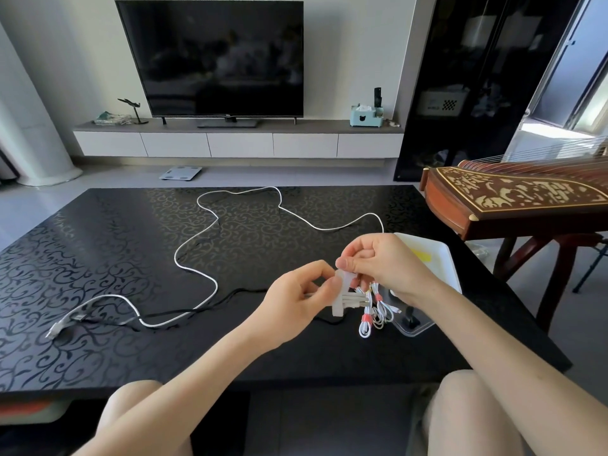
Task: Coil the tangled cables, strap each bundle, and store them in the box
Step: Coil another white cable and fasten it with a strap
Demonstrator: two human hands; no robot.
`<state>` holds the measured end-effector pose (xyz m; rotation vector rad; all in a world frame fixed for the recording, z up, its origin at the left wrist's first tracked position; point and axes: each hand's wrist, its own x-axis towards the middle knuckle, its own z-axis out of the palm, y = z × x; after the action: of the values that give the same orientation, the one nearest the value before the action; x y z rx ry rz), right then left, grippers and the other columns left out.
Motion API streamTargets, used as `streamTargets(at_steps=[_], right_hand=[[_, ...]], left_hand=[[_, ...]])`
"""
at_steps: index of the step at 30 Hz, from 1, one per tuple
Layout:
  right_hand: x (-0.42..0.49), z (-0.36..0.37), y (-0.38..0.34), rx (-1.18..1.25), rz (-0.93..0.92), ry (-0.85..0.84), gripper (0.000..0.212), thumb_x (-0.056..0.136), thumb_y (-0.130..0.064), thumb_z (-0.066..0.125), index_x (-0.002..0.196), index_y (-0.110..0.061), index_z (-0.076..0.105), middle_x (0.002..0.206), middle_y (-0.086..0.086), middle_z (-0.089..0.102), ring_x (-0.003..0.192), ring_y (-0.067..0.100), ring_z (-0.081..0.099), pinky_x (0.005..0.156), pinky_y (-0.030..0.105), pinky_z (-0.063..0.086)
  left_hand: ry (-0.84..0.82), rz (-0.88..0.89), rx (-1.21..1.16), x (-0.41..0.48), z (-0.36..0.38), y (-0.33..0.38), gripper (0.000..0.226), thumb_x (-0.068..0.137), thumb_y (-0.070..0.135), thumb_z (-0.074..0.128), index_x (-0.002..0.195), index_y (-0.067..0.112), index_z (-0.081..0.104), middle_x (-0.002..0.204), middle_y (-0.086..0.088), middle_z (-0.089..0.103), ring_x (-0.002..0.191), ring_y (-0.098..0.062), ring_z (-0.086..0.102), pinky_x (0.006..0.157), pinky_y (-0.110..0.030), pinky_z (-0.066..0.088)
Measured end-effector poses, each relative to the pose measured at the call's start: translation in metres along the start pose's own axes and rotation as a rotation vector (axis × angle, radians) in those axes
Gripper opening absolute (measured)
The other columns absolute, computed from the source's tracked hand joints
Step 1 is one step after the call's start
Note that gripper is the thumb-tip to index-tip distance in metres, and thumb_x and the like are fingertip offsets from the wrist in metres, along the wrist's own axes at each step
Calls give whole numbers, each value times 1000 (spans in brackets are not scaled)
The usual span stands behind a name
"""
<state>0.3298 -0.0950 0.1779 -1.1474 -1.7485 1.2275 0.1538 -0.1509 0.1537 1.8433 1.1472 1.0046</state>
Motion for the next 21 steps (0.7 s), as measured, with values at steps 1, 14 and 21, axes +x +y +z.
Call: streamTargets(at_steps=[1, 14, 21], right_hand=[[-1, 0, -3, -6, -7, -15, 11, 83, -7, 69, 86, 2, 63, 57, 3, 66, 49, 9, 60, 45, 18, 48], [-9, 7, -19, -279, -58, -136, 14, 93, -15, 57, 100, -8, 68, 65, -4, 69, 46, 3, 51, 43, 11, 39], [-13, 4, -22, -299, -60, -127, 22, 99, -13, 43, 109, -13, 63, 77, -1, 74, 54, 7, 63, 48, 9, 43]], left_hand=[[-6, -8, -7, 0, 0, -1, 26, 97, 27, 51, 71, 28, 55, 47, 8, 32, 45, -10, 25, 44, -18, 24], [-6, -76, -39, 1, 5, -6, 30, 94, 35, 55, 67, 40, 67, 44, 14, 33, 41, -4, 27, 43, -10, 24], [59, -155, 10, 3, 6, -12, 45, 89, 44, 58, 48, 28, 53, 45, 12, 30, 41, -6, 24, 42, -13, 21]])
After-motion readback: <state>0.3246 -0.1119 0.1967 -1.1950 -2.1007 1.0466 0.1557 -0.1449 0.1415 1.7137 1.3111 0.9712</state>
